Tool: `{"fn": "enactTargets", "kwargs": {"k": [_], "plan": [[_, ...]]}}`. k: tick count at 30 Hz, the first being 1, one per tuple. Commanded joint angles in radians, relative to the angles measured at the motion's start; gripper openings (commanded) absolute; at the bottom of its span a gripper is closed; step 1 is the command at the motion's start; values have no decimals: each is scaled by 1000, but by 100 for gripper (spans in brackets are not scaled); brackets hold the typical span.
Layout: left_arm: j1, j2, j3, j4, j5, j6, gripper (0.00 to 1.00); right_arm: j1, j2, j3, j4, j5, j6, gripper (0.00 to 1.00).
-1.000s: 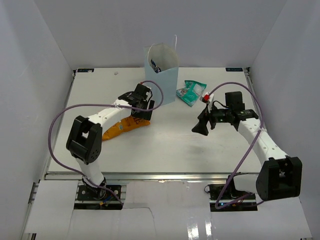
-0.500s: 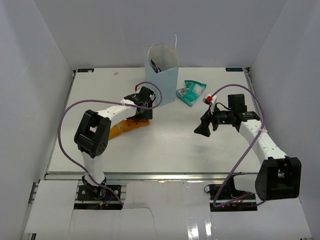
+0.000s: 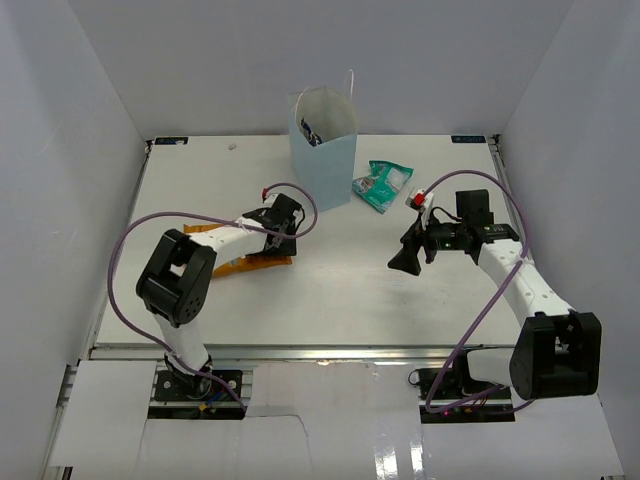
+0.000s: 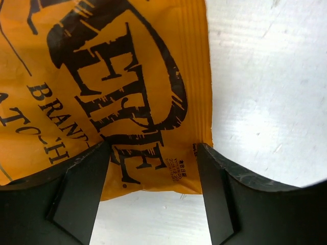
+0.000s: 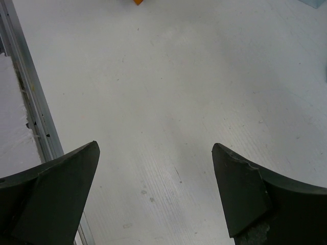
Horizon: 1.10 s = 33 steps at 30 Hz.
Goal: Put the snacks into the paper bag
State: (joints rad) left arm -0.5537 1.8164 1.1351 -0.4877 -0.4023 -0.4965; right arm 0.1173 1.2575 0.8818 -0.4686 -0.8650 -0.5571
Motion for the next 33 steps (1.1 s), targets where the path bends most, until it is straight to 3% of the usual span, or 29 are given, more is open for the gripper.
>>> {"fn": "enactTargets", "kwargs": {"k": [1, 9, 18, 24, 33], "plan": [[-5, -77, -82, -28, 62, 10, 79, -7, -29, -18, 16, -31, 3, 97], [-5, -259, -225, 40, 206, 24, 80, -7, -59, -24, 15, -34, 29, 98], [-5, -471, -149, 11, 232, 61, 98, -7, -98, -61, 2, -29, 29, 98], [-5, -462, -100, 8, 257, 64, 98, -7, -96, -50, 1, -23, 36, 98], [-126, -298, 23, -54, -45, 50, 98, -7, -104, -56, -1, 1, 48, 97]]}}
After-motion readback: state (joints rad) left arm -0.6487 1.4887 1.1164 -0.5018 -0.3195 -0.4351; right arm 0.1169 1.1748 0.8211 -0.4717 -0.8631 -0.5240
